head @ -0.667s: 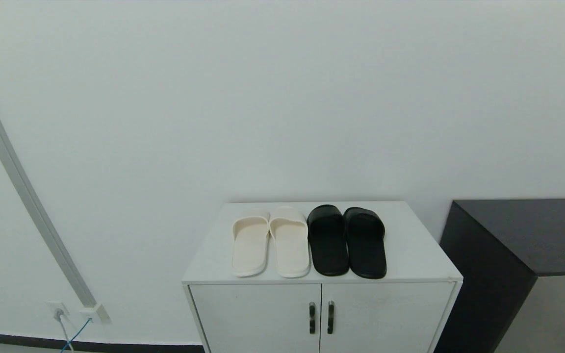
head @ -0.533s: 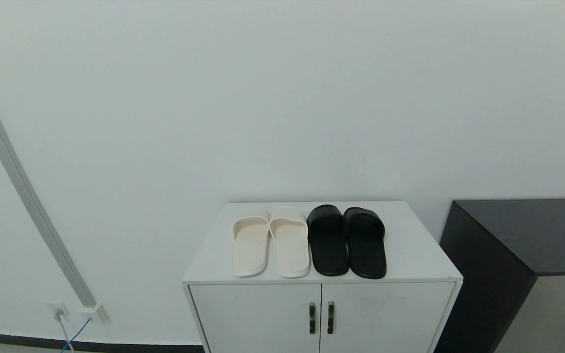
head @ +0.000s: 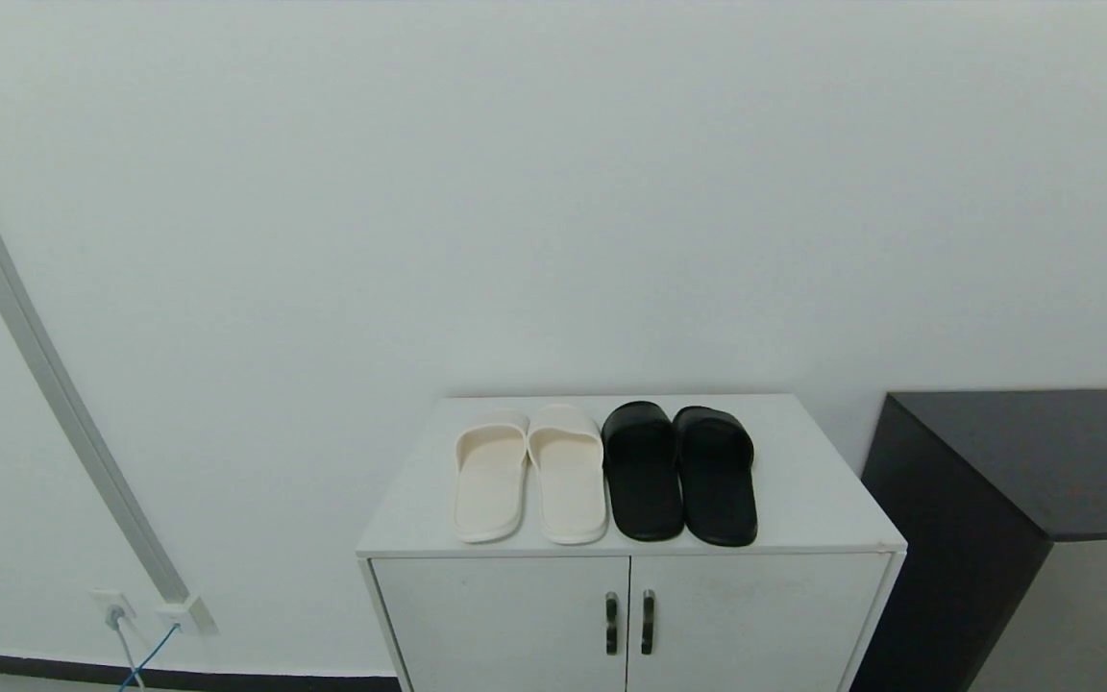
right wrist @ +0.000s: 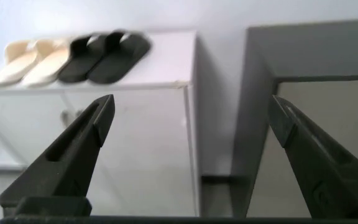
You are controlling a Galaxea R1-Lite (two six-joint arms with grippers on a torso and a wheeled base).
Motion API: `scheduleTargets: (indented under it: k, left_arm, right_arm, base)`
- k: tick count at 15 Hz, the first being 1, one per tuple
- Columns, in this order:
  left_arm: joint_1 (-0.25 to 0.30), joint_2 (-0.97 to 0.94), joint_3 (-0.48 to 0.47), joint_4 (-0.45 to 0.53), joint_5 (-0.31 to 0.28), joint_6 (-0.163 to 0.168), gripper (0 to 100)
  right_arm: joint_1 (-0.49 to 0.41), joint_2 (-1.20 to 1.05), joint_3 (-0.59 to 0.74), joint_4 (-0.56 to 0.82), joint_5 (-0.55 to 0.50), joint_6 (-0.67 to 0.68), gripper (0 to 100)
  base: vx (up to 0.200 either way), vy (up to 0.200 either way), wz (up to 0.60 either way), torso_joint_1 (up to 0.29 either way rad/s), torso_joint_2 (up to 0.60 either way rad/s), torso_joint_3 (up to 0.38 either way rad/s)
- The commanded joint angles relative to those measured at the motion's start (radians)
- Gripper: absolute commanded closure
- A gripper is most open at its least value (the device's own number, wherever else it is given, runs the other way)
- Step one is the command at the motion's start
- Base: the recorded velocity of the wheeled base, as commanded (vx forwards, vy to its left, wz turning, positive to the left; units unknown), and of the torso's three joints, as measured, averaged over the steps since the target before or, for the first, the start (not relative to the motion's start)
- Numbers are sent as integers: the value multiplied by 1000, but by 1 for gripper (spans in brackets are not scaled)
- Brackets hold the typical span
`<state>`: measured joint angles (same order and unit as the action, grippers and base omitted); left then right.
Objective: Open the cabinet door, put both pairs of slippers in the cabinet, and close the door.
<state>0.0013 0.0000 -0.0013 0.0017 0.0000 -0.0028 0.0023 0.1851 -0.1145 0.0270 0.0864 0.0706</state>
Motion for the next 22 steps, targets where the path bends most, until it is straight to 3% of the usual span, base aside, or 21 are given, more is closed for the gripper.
scheduleTargets:
  k: [1,5,6,8,11,16,19,22]
  left_arm:
    - [0,0,0,0,0,0,100]
    - [0,0,0,0,0,0,100]
    - [0,0,0,0,0,-2,100]
    - [0,0,0,0,0,-2,100]
    - [0,0,0,0,0,-2,100]
    - [0,0,0,0,0,-2,100]
    - [0,0,0,0,0,-2,100]
    - [0,0,0,0,0,-2,100]
  right_arm:
    - [7,274,-44,-41,93,-11,0]
    - [150,609,-73,-237,113,9,0]
    - [226,740,-91,-351,104,57,0]
    - [329,873,-134,-440,4,93,0]
    - [524,1001,-231,-464,-142,156,0]
    - [662,1209,-370,-487,-255,195,0]
    - [792,1355,-427,-587,-341,232,0]
    - [812,1522,-534,-651,-451,232,0]
  base:
    - [0,0,0,0,0,0]
    - [0,0,0,0,0,0]
    - [0,0,0,0,0,0]
    - [0,0,0,0,0,0]
    - [0,0,0,0,0,0]
    - [0,0,0,0,0,0]
    - [0,0,0,0,0,0]
    - [0,0,0,0,0,0]
